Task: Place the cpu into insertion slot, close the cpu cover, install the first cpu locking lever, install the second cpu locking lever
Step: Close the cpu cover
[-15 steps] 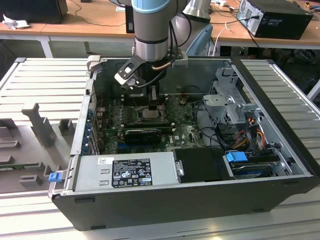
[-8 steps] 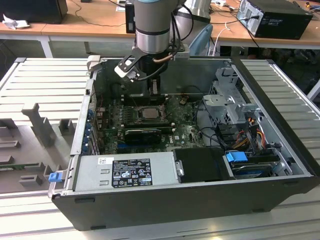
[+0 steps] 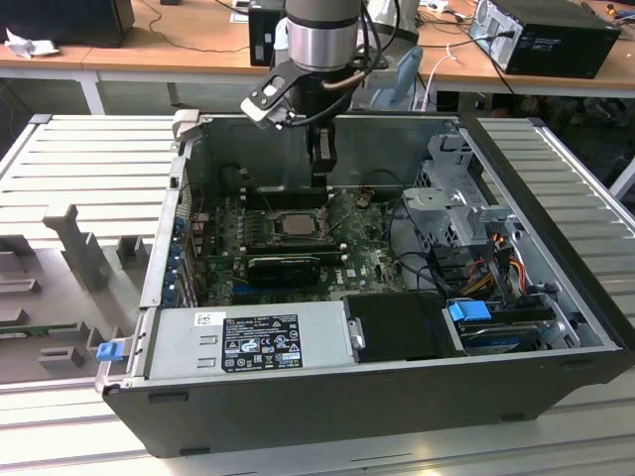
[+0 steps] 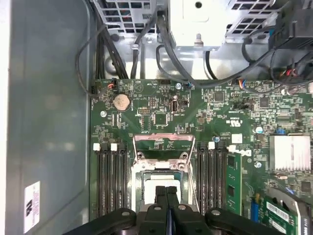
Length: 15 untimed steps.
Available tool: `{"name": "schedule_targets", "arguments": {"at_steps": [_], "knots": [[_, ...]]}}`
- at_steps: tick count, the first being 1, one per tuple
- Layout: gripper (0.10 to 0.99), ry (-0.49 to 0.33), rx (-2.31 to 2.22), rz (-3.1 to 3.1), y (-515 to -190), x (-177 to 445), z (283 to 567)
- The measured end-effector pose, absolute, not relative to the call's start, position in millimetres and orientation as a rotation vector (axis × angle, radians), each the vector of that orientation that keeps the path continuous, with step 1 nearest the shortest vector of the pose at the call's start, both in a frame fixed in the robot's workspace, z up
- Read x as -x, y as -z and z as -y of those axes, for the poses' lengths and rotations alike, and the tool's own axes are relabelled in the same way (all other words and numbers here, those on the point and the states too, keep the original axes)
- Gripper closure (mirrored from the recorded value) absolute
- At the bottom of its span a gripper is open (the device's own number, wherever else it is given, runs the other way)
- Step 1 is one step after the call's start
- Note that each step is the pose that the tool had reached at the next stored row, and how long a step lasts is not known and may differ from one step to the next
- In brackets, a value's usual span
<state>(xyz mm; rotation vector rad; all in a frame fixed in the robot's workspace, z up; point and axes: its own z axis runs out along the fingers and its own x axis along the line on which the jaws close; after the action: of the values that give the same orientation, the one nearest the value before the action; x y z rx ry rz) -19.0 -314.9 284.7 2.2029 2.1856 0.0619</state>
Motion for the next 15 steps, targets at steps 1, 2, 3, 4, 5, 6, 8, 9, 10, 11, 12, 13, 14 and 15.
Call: {"name": "schedule_targets", "arguments": {"at_steps": [1,2,3,4,5,6,8,9,10,11,12,13,14,15], "knots": [[0.980,-0.062,-2.203,-2.186,-286,15,315],[0.980,-0.062,-2.203,-2.186,-286,7,315],[0.980,-0.061,-2.203,-2.186,-286,-1,315],[0.980,-0.060,-2.204,-2.186,-287,-5,315],[0.980,-0.059,-2.204,-2.187,-287,-9,315],[0.980,-0.057,-2.205,-2.187,-287,-16,315],[0.980,-0.058,-2.205,-2.188,-286,-19,315],[0.980,-0.058,-2.205,-2.188,-286,-23,315],[0.980,-0.057,-2.205,-2.188,-286,-26,315],[0.980,-0.058,-2.205,-2.188,-286,-30,315],[0.980,-0.057,-2.205,-2.187,-285,-34,315],[0.980,-0.057,-2.205,-2.188,-281,-41,315],[0.980,-0.056,-2.206,-2.188,-278,-44,315],[0.980,-0.056,-2.206,-2.188,-276,-46,315]]}}
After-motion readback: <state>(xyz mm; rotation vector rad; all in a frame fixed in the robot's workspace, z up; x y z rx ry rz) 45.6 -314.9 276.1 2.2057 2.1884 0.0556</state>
